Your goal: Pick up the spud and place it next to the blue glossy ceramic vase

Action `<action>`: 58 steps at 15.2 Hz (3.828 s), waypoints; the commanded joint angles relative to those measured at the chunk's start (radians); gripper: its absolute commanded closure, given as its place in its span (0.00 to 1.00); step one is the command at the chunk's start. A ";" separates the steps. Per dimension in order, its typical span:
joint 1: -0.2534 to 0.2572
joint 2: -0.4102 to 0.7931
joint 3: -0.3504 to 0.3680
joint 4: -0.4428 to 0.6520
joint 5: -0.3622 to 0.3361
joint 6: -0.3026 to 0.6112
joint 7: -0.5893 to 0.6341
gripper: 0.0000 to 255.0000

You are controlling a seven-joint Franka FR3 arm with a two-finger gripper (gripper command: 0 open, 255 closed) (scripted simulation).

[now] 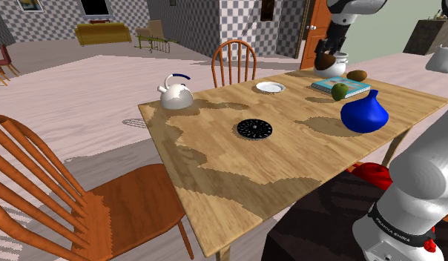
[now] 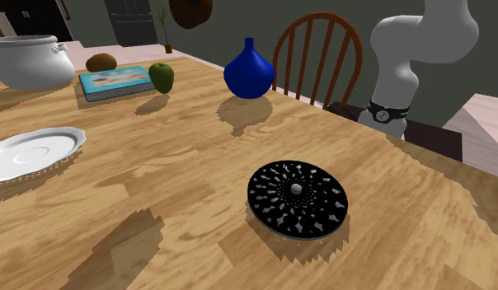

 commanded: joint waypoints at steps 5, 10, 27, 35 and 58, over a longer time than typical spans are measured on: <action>-0.001 0.009 -0.001 -0.072 0.006 0.080 -0.008 1.00; -0.001 0.018 -0.001 -0.129 0.011 0.146 -0.014 1.00; -0.004 0.090 -0.001 -0.279 0.055 0.363 -0.052 1.00; -0.007 0.144 0.005 -0.328 0.093 0.462 -0.081 1.00; -0.007 0.144 0.005 -0.366 0.101 0.501 -0.091 0.00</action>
